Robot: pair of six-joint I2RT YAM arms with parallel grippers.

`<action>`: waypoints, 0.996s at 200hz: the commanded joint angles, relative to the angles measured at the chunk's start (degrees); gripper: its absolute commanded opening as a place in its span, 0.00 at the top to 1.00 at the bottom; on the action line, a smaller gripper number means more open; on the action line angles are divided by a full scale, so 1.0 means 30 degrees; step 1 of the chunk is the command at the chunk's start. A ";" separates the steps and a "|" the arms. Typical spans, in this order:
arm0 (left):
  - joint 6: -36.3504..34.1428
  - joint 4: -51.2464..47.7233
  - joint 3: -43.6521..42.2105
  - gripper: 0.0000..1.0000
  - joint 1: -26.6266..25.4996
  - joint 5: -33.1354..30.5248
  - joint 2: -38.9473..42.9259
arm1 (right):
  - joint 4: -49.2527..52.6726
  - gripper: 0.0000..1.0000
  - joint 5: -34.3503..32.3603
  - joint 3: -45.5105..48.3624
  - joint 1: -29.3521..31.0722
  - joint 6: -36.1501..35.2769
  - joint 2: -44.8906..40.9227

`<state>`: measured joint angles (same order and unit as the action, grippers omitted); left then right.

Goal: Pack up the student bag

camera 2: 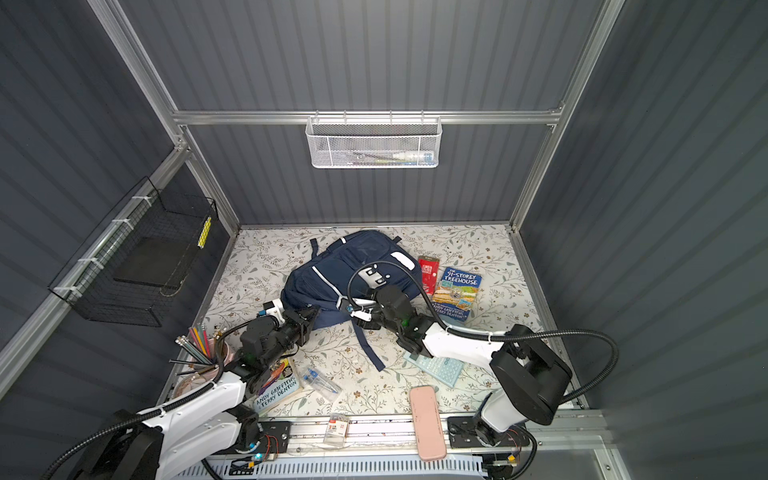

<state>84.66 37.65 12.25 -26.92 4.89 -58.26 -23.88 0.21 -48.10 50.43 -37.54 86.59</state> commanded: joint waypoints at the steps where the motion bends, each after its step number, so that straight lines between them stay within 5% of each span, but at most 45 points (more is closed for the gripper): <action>1: -0.0179 0.2073 0.0605 1.00 -0.0198 -0.0282 -0.0346 | 0.3230 0.40 -0.0449 -0.2080 0.0708 0.3124 0.1119; 84: -0.0682 0.1128 0.0847 1.00 -0.0344 -0.0548 -0.0008 | 0.6318 0.45 0.2854 -0.5431 0.0834 0.2169 0.4256; 99: -0.0585 0.1513 0.0726 1.00 -0.0344 -0.0544 -0.0284 | 0.7518 0.60 0.2761 -0.6608 0.0836 0.2297 0.4992; 110: -0.0513 0.1694 0.0612 1.00 -0.0304 -0.0777 -0.0346 | 0.8263 0.86 0.2378 -0.7017 0.0829 0.2133 0.5370; 128: -0.0618 0.1580 0.0520 1.00 -0.0231 -0.1315 -0.0295 | 0.7047 1.00 0.2068 -0.5404 0.0847 0.1779 0.4723; 175: -0.0977 0.0481 0.1222 1.00 0.0238 -0.1472 0.0072 | 0.4096 1.00 0.2063 0.0310 0.0717 -0.2182 0.1470; 199: -0.0814 0.0165 0.0927 1.00 0.1346 -0.1540 0.0614 | 0.3939 1.00 0.2611 0.1497 0.0234 -0.2160 0.0728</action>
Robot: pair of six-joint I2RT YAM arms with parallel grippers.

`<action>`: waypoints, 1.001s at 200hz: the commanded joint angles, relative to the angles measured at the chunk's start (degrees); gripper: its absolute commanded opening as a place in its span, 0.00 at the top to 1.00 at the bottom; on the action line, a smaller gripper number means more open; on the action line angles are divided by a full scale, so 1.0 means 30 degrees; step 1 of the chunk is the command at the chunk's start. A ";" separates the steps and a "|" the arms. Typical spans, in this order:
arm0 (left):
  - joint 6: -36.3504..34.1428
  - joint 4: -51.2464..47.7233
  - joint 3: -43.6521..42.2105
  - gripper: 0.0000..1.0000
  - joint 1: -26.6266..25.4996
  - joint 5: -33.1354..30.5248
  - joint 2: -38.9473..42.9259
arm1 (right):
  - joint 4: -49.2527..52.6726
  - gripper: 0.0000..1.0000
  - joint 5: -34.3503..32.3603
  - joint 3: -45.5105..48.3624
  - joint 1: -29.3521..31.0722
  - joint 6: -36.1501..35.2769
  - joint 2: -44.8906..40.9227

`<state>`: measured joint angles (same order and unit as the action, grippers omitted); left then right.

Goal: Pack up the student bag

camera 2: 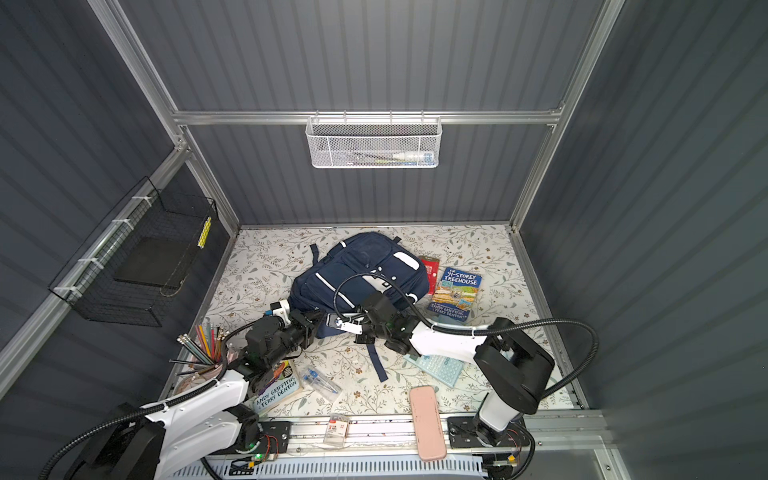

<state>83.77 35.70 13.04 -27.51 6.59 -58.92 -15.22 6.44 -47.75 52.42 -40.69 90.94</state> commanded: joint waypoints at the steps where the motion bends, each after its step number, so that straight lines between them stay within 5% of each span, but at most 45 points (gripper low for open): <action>1: -0.0537 0.0814 0.0650 1.00 0.1577 -0.2109 0.0875 | 0.1057 1.00 0.0527 0.1397 -0.0426 -0.1099 -0.0737; 79: -0.2111 -0.2042 0.1423 1.00 0.1712 -0.0832 0.2647 | -0.1385 1.00 -0.1140 0.3789 -0.2869 -0.0736 -0.2186; 150: -0.1754 -0.2079 0.1088 1.00 -0.2034 -0.2705 0.3046 | -0.2385 1.00 -0.1880 0.2175 -0.4342 -0.1937 -0.0172; 183: -0.1888 -0.1120 0.1423 1.00 -0.4274 -0.3729 0.1649 | -0.1533 0.75 -0.2484 0.0692 -0.5074 -0.0688 0.0825; 200: -0.1452 0.0239 0.1246 1.00 -0.4395 -0.3632 0.0681 | -0.1794 0.66 -0.0800 0.1021 -0.4878 -0.0429 -0.0015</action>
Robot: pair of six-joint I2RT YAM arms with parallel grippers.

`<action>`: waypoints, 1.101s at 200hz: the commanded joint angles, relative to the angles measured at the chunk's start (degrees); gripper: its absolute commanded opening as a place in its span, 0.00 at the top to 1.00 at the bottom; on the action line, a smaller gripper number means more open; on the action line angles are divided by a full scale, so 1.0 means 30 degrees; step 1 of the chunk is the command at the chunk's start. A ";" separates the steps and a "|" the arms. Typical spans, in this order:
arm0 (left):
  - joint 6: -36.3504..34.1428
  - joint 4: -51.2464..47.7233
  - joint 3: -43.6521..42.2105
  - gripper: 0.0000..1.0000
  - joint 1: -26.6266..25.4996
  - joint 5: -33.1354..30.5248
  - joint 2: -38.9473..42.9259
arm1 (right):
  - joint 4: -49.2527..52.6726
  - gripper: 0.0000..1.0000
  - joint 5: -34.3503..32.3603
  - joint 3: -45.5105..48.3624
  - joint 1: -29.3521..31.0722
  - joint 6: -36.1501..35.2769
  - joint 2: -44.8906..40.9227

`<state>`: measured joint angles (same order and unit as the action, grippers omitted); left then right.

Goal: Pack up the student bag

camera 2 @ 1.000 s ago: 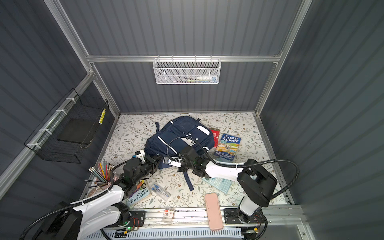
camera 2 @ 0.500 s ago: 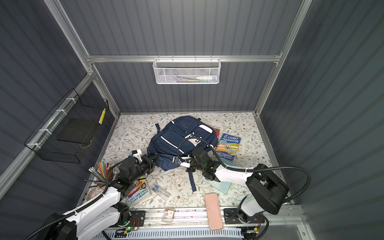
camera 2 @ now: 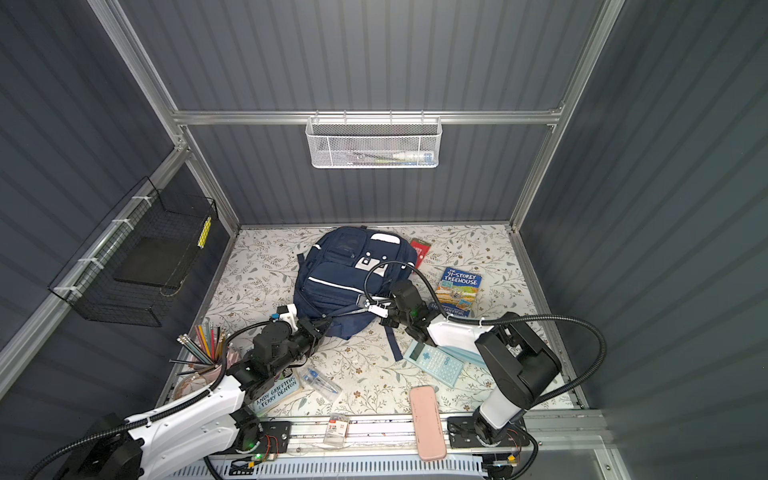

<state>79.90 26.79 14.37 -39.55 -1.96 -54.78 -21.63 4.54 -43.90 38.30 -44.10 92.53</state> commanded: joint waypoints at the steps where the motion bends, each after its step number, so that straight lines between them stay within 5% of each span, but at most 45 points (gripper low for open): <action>1: -0.0141 0.3308 0.0789 1.00 -0.0381 -0.0769 -0.0739 | 0.0248 0.65 0.0019 -0.0194 -0.0134 0.0764 -0.0704; 56: -0.0265 0.4702 0.1001 1.00 -0.0381 -0.0246 -0.2300 | 0.3570 0.46 0.1693 -0.0815 0.2320 0.0237 -0.2984; 120: -0.0536 0.3898 0.1274 1.00 -0.0381 -0.0117 -0.1536 | 0.6195 0.45 0.3198 -0.4177 0.3276 -0.0310 -0.0037; 144: -0.0560 0.3720 0.1292 1.00 -0.0381 0.0007 -0.1473 | 0.6521 0.59 0.3257 -0.5132 0.3633 -0.0302 0.1112; 163: -0.0355 0.3908 0.1034 1.00 -0.0379 -0.0149 -0.1262 | 0.6720 1.00 0.2681 -0.5249 0.3726 -0.0200 0.1304; 220: -0.0943 0.0898 0.0616 1.00 0.2093 -0.0109 0.1384 | 0.5321 1.00 0.2121 -0.0865 0.3464 0.0131 -0.2397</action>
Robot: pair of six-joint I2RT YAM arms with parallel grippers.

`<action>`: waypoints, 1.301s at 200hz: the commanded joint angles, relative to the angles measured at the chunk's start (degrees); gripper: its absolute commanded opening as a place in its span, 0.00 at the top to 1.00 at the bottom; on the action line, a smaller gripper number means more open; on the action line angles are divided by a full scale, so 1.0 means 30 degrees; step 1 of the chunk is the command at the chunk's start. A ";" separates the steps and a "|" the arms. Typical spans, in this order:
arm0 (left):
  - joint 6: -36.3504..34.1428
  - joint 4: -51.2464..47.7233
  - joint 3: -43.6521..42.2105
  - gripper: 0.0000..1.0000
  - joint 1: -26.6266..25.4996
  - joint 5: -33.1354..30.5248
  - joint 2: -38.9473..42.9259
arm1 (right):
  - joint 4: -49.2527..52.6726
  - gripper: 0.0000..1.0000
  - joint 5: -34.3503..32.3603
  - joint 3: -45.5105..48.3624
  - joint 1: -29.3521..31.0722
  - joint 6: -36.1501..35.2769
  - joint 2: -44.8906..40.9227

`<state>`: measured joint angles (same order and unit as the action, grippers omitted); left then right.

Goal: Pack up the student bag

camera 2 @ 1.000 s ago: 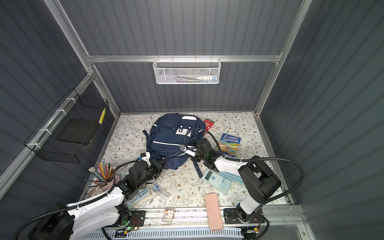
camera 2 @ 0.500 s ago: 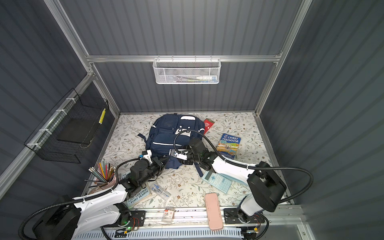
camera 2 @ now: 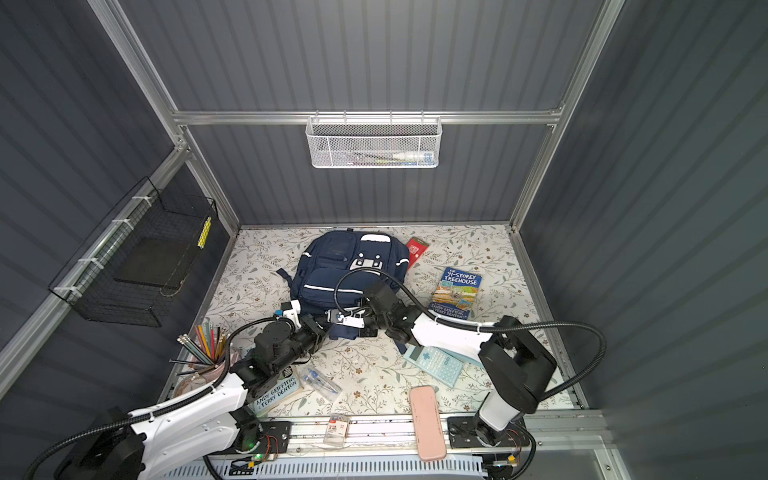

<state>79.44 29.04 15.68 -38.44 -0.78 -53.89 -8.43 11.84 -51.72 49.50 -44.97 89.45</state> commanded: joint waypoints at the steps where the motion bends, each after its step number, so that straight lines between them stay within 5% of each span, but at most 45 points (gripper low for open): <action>1: -0.0774 0.0127 0.0171 1.00 0.1803 -0.0444 0.1086 | 0.0942 1.00 -0.0312 0.1802 -0.0281 0.0441 -0.1443; 42: -0.0541 0.0370 -0.0184 1.00 0.3730 0.0667 0.0940 | 0.0295 1.00 -0.1004 0.4000 -0.1264 0.0871 -0.3317; 115: -0.1279 -0.0910 -0.0295 1.00 0.4638 0.0944 0.1878 | -0.0780 1.00 -0.3068 0.7599 -0.3580 0.1399 -0.7679; 129: -0.1457 -0.0591 0.0050 1.00 0.4612 0.1684 0.1346 | 0.0189 0.83 -0.2717 0.6560 -0.3355 0.2171 -0.7328; 179: -0.0971 0.0804 0.0892 1.00 0.2695 0.1425 0.0217 | 0.2354 0.53 -0.3443 0.2620 -0.0533 0.4788 -0.6338; 215: -0.0830 0.1272 0.1079 1.00 0.2402 0.1606 -0.0216 | 0.5814 0.46 -0.1028 -0.2618 0.0279 0.8859 -0.2929; 260: -0.0779 0.1338 0.0984 1.00 0.2236 0.1661 -0.0309 | 0.8566 0.41 0.0259 -0.6852 0.0523 1.0067 0.1299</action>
<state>77.76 27.46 16.12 -31.38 4.47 -55.05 7.73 9.56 -67.70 50.65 -19.46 88.38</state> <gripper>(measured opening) 0.072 0.581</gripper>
